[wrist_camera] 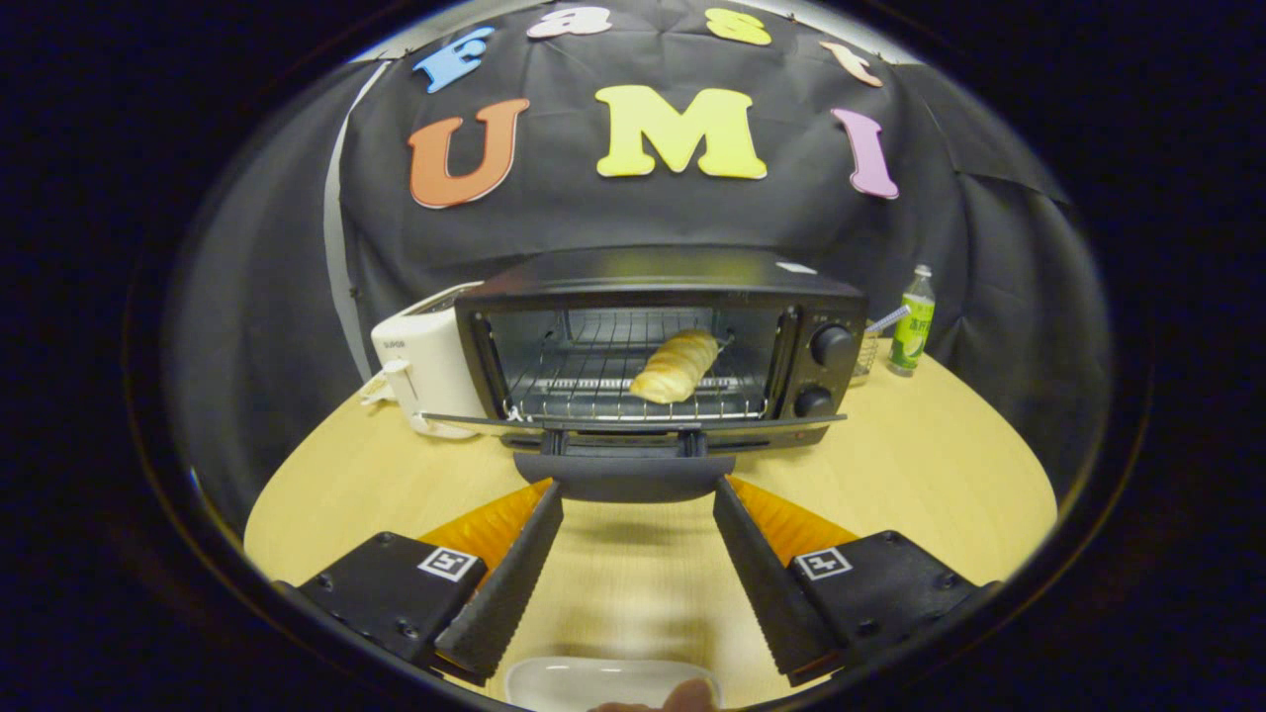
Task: Open the toaster oven, put the food inside, and close the toaster oven door.
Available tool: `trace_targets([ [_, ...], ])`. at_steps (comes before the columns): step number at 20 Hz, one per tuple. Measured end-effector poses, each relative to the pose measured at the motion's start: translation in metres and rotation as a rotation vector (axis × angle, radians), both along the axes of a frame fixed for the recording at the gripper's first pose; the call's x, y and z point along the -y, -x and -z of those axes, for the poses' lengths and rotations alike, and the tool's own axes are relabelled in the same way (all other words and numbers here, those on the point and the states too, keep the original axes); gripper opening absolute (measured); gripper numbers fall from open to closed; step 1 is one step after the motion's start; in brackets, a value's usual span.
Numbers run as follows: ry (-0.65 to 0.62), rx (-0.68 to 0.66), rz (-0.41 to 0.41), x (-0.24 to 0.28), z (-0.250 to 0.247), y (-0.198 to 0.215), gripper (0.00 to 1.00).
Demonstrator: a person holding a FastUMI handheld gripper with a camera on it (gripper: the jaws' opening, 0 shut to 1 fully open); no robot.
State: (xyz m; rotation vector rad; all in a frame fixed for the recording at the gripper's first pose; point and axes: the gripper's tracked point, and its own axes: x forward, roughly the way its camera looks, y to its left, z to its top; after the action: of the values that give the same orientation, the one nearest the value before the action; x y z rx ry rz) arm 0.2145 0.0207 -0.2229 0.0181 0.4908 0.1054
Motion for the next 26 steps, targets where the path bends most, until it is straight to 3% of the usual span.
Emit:
trace_targets([
  [7, 0.006, 0.209, 0.002, -0.003, -0.098, 0.023, 1.0],
  [18, 0.017, 0.457, 0.032, 0.01, -0.242, 0.132, 1.0],
  [23, 0.052, 0.518, 0.05, 0.017, -0.272, 0.184, 1.0],
  [26, 0.06, 0.517, 0.032, 0.007, -0.264, 0.207, 1.0],
])
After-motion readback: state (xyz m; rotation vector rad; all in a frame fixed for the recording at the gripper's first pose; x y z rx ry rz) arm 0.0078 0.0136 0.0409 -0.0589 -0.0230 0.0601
